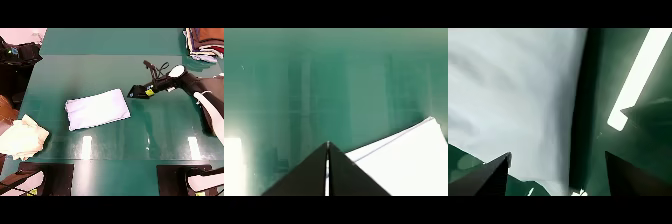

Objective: Fold the shirts.

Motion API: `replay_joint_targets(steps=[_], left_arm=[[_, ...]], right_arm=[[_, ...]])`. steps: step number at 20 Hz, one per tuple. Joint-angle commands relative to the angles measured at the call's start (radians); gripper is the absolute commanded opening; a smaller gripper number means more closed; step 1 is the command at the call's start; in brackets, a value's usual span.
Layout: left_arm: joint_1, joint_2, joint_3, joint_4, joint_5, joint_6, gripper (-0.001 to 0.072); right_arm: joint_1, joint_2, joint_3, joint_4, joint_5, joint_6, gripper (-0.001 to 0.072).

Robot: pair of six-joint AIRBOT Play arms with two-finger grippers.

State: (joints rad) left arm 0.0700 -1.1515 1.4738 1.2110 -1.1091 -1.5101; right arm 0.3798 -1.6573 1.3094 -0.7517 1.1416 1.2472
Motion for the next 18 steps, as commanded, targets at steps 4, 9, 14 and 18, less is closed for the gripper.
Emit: replay_joint_targets(steps=[4,9,14,18], left_arm=[[0.0,-0.001,0.0,-0.018,-0.01,0.0,0.0021],[0.0,0.0,-0.004,-0.021,-0.041,-0.001,0.0021],[-0.05,0.0,-0.022,-0.04,-0.056,-0.001,0.002],[-0.192,0.0,-0.022,-0.04,-0.006,-0.001,0.002]], right_arm=[[0.076,-0.231,0.139,0.123,0.101,0.008,0.0617],[0.187,-0.32,0.288,0.129,0.122,0.002,0.0277],[0.17,-0.31,0.37,0.122,0.113,-0.025,0.0018],[0.048,-0.217,0.377,0.12,0.068,-0.013,0.0018]])
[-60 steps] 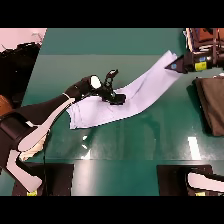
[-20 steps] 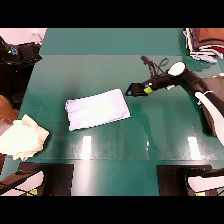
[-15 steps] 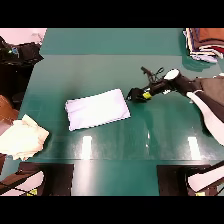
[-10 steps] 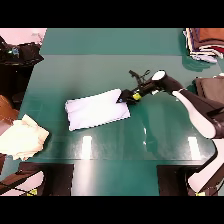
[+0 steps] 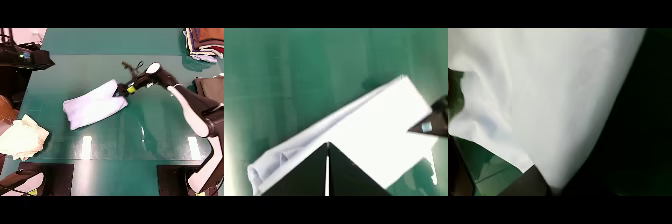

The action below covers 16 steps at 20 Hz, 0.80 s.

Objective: Fold the shirts.

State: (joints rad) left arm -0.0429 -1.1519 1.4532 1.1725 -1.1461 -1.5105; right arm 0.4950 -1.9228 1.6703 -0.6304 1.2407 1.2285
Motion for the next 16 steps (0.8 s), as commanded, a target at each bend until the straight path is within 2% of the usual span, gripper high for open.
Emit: replay_joint_targets(steps=[1,3,8,12,16], left_arm=[[-0.109,0.0,-0.001,-0.002,0.043,-0.001,0.002],[-0.164,0.0,-0.001,-0.002,0.061,-0.001,0.0021],[-0.26,0.0,-0.001,-0.002,0.145,-0.009,0.002],[-0.294,0.0,-0.001,-0.014,0.185,-0.012,0.0021],[-0.294,0.0,-0.001,-0.021,0.189,-0.036,0.0021]], right_arm=[[-0.121,0.084,0.016,-0.002,-0.042,0.013,0.0018],[-0.249,0.159,0.016,-0.008,-0.06,0.032,0.0018],[-0.623,0.312,0.016,-0.159,-0.138,0.081,0.0018],[-0.882,0.321,0.016,-0.155,-0.177,0.081,0.0018],[-1.012,0.32,0.016,-0.148,-0.248,0.081,0.0018]])
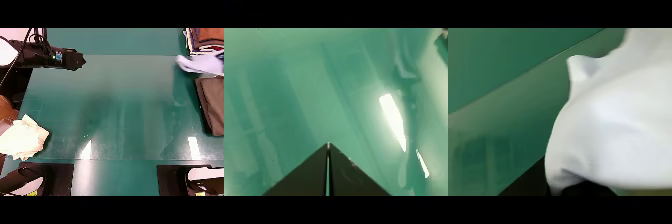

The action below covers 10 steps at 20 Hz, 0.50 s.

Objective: Fold the shirts.

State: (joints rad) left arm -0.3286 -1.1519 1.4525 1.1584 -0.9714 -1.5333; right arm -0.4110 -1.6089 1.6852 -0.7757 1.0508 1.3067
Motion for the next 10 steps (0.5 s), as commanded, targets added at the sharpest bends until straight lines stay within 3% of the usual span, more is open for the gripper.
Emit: replay_joint_targets(steps=[1,5,10], left_arm=[[-0.008,-0.001,0.0,-0.007,0.014,-0.015,0.0021],[-0.008,-0.001,0.0,-0.007,0.014,-0.015,0.0021],[-0.008,-0.001,0.0,-0.007,0.01,-0.014,0.0021]], right_arm=[[-0.121,0.006,0.002,-0.002,-0.071,0.003,0.0018],[-0.125,0.008,0.043,-0.002,-0.072,0.002,0.0018],[-0.116,0.008,0.264,-0.018,0.034,0.002,0.0018]])
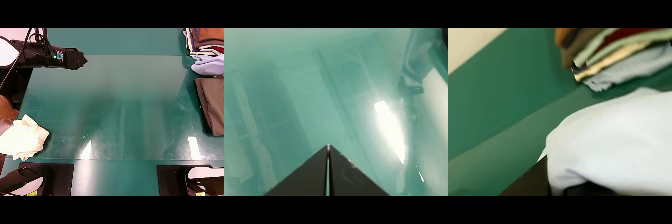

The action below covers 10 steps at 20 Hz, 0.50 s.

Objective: Fold the shirts.

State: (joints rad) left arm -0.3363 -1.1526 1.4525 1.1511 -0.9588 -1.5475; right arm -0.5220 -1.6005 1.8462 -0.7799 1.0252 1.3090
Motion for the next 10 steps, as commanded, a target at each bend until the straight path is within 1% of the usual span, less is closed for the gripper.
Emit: replay_joint_targets(steps=[1,4,10], left_arm=[[-0.001,0.0,0.0,0.0,-0.004,0.0,0.0021],[-0.001,0.0,0.0,0.0,-0.016,0.003,0.002],[-0.001,0.0,0.0,0.0,-0.042,0.003,0.0021]], right_arm=[[-0.015,0.0,0.141,-0.03,0.092,0.0,0.0017],[-0.047,0.016,0.199,-0.061,0.191,0.0,0.0018],[-0.165,0.204,-0.07,-0.063,0.248,0.0,0.0018]])
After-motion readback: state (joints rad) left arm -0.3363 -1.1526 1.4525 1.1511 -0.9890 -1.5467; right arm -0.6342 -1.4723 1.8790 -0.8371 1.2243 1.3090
